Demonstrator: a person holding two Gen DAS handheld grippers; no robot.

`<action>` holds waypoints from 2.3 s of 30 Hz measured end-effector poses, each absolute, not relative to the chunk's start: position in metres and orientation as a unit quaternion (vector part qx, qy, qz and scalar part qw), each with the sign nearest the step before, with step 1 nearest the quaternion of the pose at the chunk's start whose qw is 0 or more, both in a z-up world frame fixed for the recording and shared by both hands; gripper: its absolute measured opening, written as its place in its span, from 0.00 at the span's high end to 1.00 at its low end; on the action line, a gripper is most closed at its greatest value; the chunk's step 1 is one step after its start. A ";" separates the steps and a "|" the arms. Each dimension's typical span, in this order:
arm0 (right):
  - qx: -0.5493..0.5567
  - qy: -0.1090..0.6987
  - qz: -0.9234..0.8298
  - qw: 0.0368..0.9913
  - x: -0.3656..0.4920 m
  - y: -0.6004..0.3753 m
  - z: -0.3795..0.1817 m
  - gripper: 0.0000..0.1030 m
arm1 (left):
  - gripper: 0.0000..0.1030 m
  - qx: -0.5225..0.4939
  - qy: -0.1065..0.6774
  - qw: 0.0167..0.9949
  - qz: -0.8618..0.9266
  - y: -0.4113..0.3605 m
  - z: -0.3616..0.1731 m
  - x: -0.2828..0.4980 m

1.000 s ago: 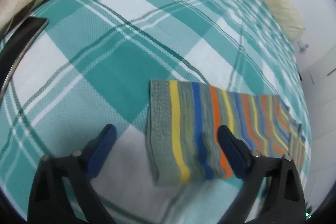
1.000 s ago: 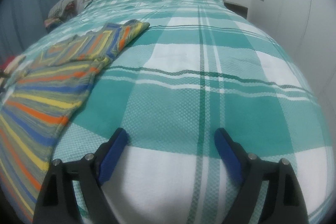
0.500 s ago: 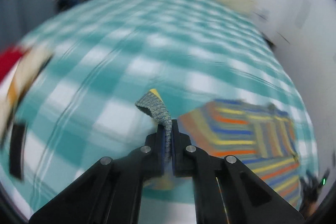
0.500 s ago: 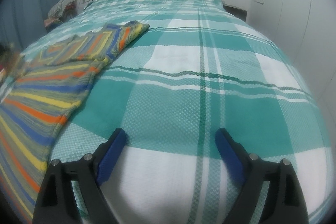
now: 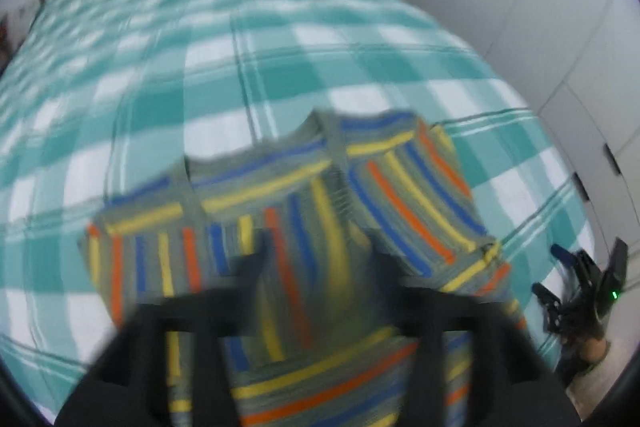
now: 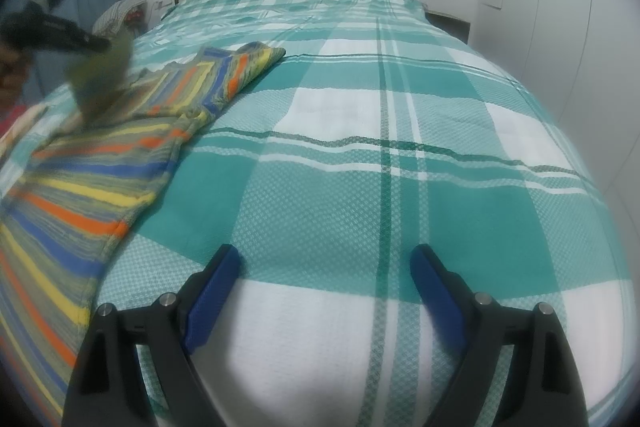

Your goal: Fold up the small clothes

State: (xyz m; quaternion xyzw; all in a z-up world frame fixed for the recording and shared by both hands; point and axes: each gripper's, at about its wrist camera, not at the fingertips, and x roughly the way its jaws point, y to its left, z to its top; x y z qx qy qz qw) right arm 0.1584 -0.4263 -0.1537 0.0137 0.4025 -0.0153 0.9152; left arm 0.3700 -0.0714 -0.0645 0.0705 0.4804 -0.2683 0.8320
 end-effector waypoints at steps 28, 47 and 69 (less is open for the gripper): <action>0.007 0.401 -0.019 0.916 0.159 -0.427 -0.153 0.16 | 0.94 -0.007 0.502 0.859 -0.097 0.084 -0.152 0.347; 0.014 0.408 -0.013 0.913 0.161 -0.429 -0.154 0.11 | 0.04 0.050 0.333 0.941 -0.040 0.107 -0.024 0.210; 0.015 0.405 -0.095 0.909 0.192 -0.445 -0.126 0.11 | 0.01 0.001 0.390 0.919 0.056 0.168 -0.133 0.289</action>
